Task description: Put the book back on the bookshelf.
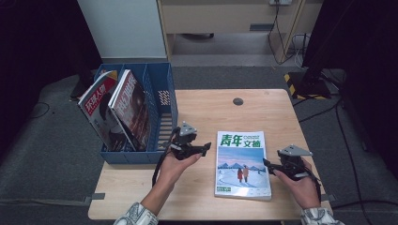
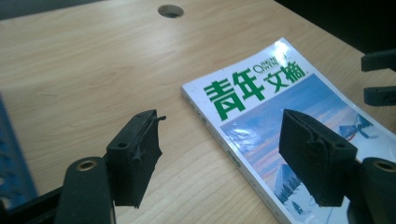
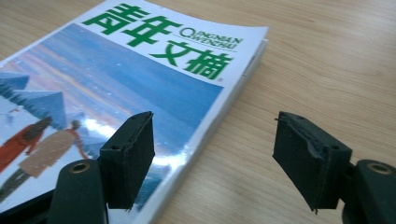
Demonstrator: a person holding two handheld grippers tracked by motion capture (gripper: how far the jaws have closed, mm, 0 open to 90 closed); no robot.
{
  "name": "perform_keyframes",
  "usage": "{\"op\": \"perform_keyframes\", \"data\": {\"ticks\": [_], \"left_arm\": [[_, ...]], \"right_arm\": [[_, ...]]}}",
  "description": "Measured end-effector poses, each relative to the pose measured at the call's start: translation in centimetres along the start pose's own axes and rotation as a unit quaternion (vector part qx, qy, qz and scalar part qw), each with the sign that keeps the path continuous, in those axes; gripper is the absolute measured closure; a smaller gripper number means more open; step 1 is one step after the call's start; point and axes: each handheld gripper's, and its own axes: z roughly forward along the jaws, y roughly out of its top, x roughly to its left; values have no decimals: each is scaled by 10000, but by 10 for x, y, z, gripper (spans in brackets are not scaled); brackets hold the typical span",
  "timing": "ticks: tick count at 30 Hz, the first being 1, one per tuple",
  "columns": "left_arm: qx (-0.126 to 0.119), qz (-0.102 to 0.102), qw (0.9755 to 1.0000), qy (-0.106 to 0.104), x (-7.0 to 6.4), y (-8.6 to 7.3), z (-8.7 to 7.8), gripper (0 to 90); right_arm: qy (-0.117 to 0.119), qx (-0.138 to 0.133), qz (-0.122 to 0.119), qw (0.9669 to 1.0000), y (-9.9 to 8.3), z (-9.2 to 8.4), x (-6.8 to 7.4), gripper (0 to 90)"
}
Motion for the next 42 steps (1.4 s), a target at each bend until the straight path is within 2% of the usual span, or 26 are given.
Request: {"op": "perform_keyframes", "data": {"ticks": [3,9,14,16,20,22,25,27,29,37,41,42], "left_arm": [[154,79,9998,-60,-6,-6,15,269],[495,75,9986,-158,-14,-24,41,263],[657,201,9974,-234,-21,-36,51,302],[658,162,9972,-317,-25,-37,54,303],[781,386,9956,-336,-35,-41,58,309],[909,514,9941,-310,-40,-45,61,309],[886,411,9943,-437,-43,-49,63,307],[863,413,9943,-463,-44,-50,63,306],[816,298,9947,-554,-46,-52,64,307],[716,225,9955,-571,-46,-55,65,295],[714,-57,9948,-718,-39,-58,68,245],[690,-64,9947,-759,-38,-59,69,232]], "right_arm": [[104,23,-85,9999,1,2,5,262],[220,86,-24,9997,1,8,7,208],[373,203,30,9991,0,15,8,173],[416,278,76,9987,0,19,8,160],[531,318,158,9980,-1,25,9,135],[592,401,107,9974,-2,27,9,118],[663,461,180,9966,-3,31,8,103],[731,463,196,9961,-3,33,6,94],[766,464,234,9957,-4,36,5,78],[1004,492,323,9932,-5,40,0,55],[1087,488,399,9921,-5,43,-2,49],[1103,484,385,9920,-6,44,-2,49]]}}
